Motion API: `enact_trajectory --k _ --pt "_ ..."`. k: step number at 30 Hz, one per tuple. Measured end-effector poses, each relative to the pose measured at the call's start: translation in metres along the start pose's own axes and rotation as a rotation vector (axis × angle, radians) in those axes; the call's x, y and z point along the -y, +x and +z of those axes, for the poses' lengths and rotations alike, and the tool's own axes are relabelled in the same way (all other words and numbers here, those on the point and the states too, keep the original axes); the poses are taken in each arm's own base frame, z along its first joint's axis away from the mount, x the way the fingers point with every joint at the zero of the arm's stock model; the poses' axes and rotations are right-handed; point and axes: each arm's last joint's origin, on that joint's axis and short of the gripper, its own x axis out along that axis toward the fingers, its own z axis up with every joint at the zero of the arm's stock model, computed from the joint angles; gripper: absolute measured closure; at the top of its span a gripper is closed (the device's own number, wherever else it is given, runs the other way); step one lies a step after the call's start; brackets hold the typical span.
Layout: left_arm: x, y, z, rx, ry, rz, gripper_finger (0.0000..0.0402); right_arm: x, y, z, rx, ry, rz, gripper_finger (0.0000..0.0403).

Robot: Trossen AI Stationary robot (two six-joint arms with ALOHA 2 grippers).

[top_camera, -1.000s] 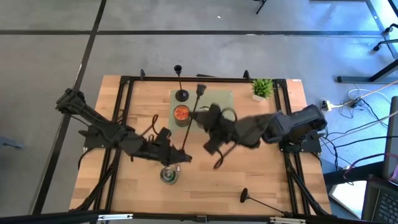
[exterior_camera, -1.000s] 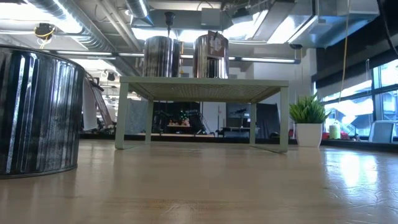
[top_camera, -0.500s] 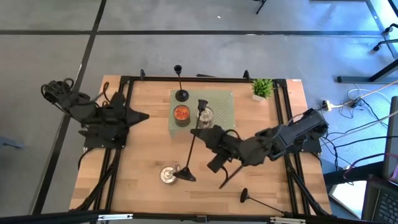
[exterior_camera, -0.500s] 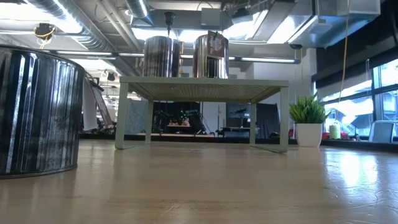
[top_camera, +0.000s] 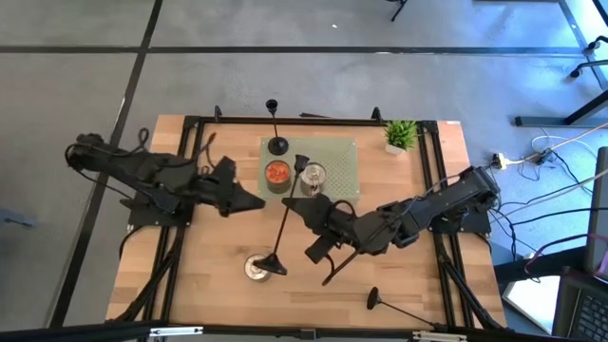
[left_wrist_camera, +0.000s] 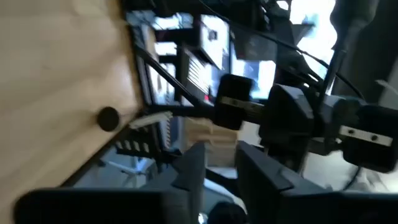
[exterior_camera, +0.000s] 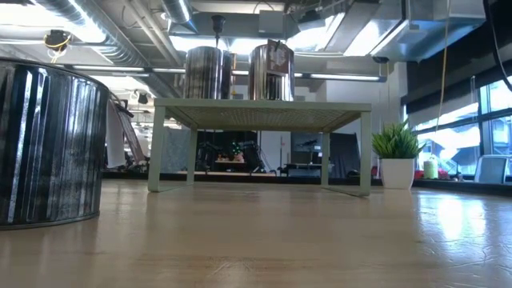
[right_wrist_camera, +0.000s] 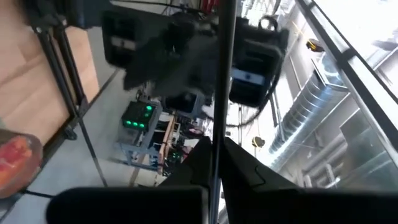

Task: Pick & Place candle stick holders
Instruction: Put the top candle holder on the shelf aligned with the other candle holder

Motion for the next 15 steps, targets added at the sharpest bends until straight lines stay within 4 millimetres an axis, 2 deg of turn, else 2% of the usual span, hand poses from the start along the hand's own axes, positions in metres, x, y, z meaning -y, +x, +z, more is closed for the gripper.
enact_trajectory --k 6,11,15 --pt "0.004 0.027 0.001 -0.103 -0.008 -0.076 0.0247 -0.001 -0.001 0.001 0.003 0.011 0.011 0.0388" --pt "0.006 0.047 -0.007 -0.194 -0.011 -0.157 0.0234 -0.004 -0.001 0.001 0.005 0.017 0.025 0.0388" --pt "0.007 0.054 -0.010 -0.225 -0.021 -0.186 0.0233 -0.006 -0.002 0.001 0.007 0.027 0.045 0.0388"
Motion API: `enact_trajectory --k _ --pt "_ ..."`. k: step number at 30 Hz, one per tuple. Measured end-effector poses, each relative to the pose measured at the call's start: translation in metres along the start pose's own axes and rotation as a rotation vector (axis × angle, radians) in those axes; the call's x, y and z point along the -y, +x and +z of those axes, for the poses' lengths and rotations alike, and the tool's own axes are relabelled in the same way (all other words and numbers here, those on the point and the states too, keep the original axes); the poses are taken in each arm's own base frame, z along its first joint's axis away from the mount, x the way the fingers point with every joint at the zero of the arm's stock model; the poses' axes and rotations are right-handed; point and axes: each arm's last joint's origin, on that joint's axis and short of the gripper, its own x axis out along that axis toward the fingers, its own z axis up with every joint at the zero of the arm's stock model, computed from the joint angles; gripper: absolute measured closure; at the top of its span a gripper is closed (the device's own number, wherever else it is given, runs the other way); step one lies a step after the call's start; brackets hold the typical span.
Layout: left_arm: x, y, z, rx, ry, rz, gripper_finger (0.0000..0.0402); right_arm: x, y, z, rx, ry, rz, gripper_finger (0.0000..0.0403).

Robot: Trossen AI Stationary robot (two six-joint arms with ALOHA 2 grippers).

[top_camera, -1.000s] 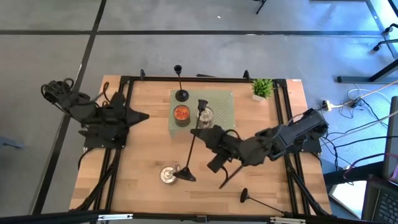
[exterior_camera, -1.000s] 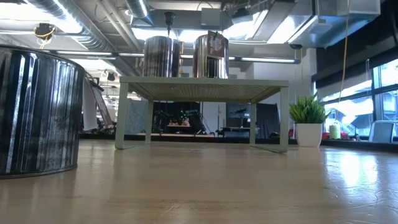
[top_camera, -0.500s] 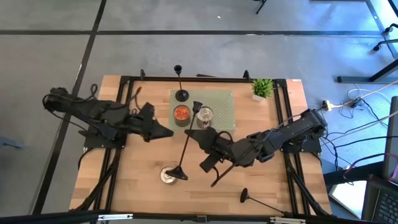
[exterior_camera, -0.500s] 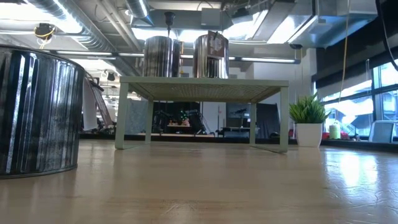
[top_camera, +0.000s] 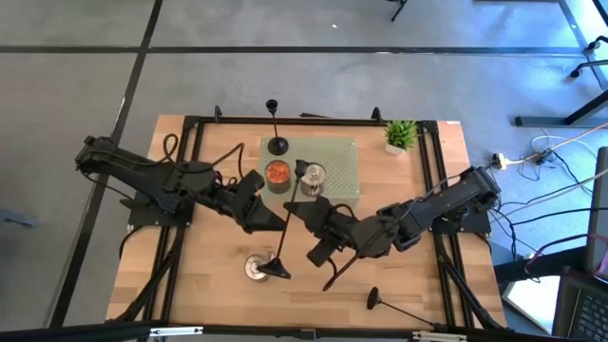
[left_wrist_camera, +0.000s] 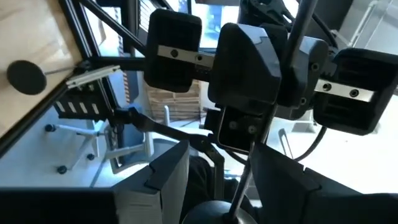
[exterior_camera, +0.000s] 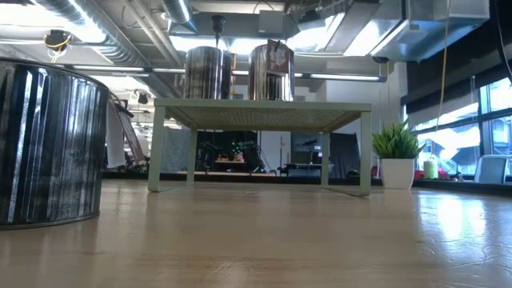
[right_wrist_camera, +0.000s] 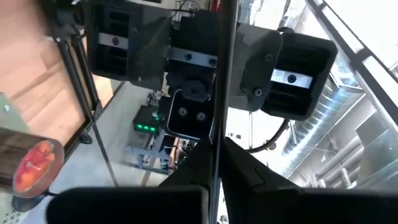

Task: Pick & Place candle stick holders
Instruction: Put the top candle holder on the shelf aligned with the other candle holder

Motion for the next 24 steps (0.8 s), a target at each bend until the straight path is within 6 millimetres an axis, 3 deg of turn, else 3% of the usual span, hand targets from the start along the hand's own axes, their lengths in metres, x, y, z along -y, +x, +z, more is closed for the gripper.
enact_trajectory --k 12,24 --pt "0.010 -0.009 -0.002 0.002 0.019 -0.059 0.0233 -0.002 -0.004 0.004 -0.001 -0.005 0.013 0.0388" --pt "-0.005 0.017 -0.008 -0.069 0.014 -0.050 0.0233 -0.003 -0.004 0.003 -0.006 0.020 0.017 0.0388"
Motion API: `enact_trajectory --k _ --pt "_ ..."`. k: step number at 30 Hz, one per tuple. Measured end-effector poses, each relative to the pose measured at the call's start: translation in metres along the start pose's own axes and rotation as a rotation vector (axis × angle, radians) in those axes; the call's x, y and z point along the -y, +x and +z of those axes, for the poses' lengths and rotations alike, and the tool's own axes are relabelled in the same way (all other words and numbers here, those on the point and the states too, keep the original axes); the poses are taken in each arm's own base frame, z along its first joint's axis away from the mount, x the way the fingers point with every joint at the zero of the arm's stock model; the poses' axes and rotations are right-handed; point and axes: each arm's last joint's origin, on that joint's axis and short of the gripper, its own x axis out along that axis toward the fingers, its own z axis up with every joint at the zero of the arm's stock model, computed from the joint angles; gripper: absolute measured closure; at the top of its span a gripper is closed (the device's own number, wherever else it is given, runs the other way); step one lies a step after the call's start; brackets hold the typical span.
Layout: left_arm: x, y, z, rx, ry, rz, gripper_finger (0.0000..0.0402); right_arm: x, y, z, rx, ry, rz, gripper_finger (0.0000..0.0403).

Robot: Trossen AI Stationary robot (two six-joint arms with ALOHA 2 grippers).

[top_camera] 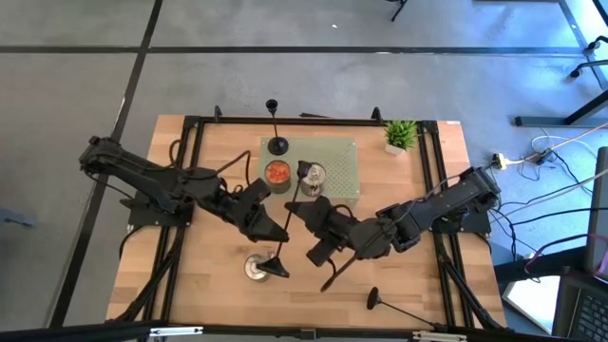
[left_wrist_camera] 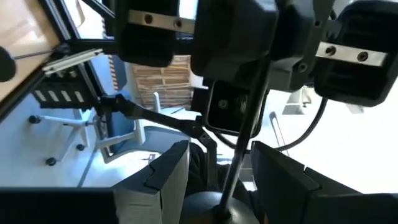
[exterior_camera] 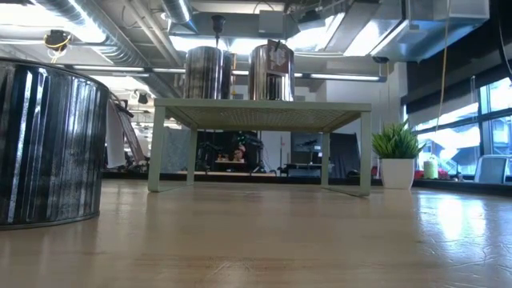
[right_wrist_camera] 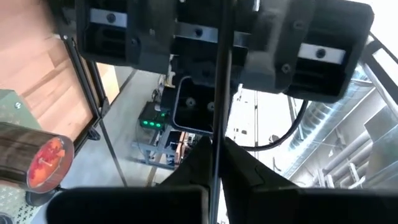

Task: Pick & Place candle stick holders
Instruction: Put the top candle holder on the shelf aligned with the other candle holder

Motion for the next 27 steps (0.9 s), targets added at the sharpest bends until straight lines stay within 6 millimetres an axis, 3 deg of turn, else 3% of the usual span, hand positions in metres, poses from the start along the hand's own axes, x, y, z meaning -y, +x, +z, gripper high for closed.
enact_trajectory --k 8,17,23,27 --pt "0.0008 0.0011 0.0001 -0.005 0.007 -0.016 0.0252 -0.0006 -0.0001 0.0000 -0.002 -0.005 0.004 0.0388" --pt "0.0015 0.0006 -0.0011 -0.046 0.047 -0.019 0.0387 -0.0006 -0.0001 0.0001 0.001 0.002 0.004 0.0388" --pt "0.0016 0.0006 -0.0012 -0.048 0.073 -0.020 0.0393 0.0001 -0.0001 -0.0001 -0.007 0.013 -0.001 0.0388" --pt "0.0040 -0.0003 -0.0013 -0.046 0.097 -0.032 0.0394 0.0041 0.0013 -0.0006 -0.018 0.125 -0.036 0.0373"
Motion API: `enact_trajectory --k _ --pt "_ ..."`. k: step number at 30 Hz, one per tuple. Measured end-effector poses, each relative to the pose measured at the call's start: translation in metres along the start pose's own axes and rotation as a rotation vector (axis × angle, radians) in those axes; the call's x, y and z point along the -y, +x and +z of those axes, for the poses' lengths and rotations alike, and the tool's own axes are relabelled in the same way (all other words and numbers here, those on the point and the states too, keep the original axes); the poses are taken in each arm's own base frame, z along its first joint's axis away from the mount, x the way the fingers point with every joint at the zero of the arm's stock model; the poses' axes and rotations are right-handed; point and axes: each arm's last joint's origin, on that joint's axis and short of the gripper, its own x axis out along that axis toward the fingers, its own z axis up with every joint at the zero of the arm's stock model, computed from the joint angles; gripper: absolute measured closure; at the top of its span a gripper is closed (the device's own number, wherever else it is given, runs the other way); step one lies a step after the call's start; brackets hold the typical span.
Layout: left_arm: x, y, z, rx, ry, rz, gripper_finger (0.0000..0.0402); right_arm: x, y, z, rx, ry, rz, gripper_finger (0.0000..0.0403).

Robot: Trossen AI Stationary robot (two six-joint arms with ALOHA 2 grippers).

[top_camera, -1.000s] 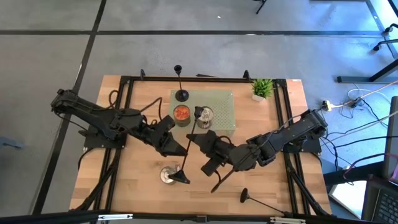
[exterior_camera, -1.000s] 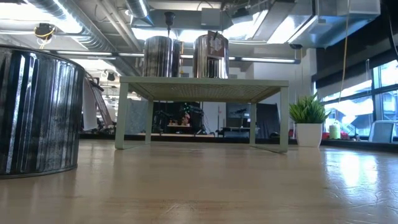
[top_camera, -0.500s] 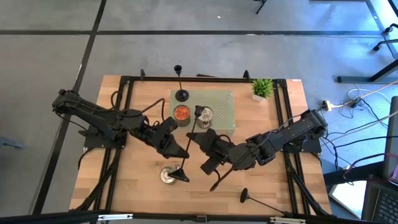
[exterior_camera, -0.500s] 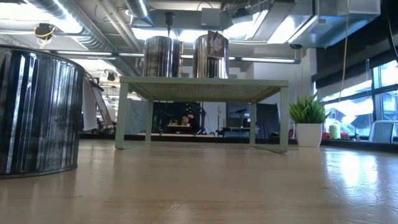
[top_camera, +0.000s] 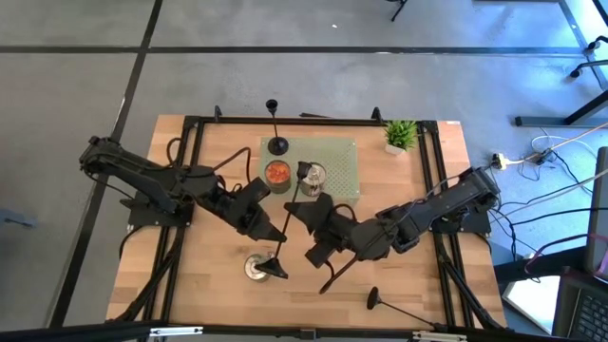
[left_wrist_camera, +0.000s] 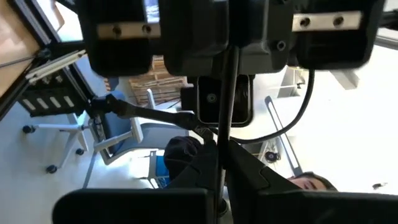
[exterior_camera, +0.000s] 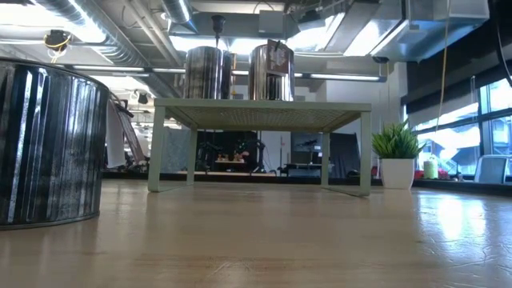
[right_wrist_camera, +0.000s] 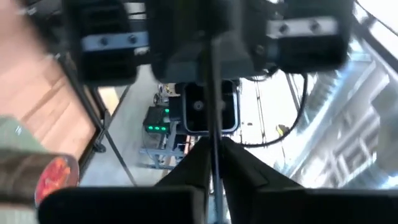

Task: Pick & Place candle stick holders
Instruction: Put the top candle holder on the shelf aligned with the other candle holder

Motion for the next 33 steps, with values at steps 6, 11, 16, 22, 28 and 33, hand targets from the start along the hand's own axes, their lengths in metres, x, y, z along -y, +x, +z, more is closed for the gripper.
enact_trajectory --k 6,11,16,22,28,33 --pt "0.002 0.000 -0.002 0.001 0.057 -0.013 0.0394 0.012 0.000 -0.001 -0.029 0.200 -0.092 0.0316" --pt "0.002 0.001 -0.005 0.017 0.100 -0.008 0.0394 0.021 -0.004 -0.001 -0.018 0.272 -0.117 0.0263" --pt "0.001 0.001 -0.004 0.067 0.186 0.006 0.0394 0.024 -0.004 -0.002 -0.032 0.454 -0.134 0.0213" --pt "0.003 0.001 -0.003 0.149 0.311 -0.006 0.0394 0.026 -0.004 -0.004 -0.057 0.682 -0.162 0.0165" --pt "0.004 0.001 -0.002 0.169 0.362 -0.004 0.0395 0.028 -0.005 -0.005 -0.070 0.793 -0.176 0.0144" --pt "0.005 0.001 -0.002 0.177 0.363 -0.016 0.0395 0.028 -0.005 -0.006 -0.073 0.796 -0.178 0.0142"
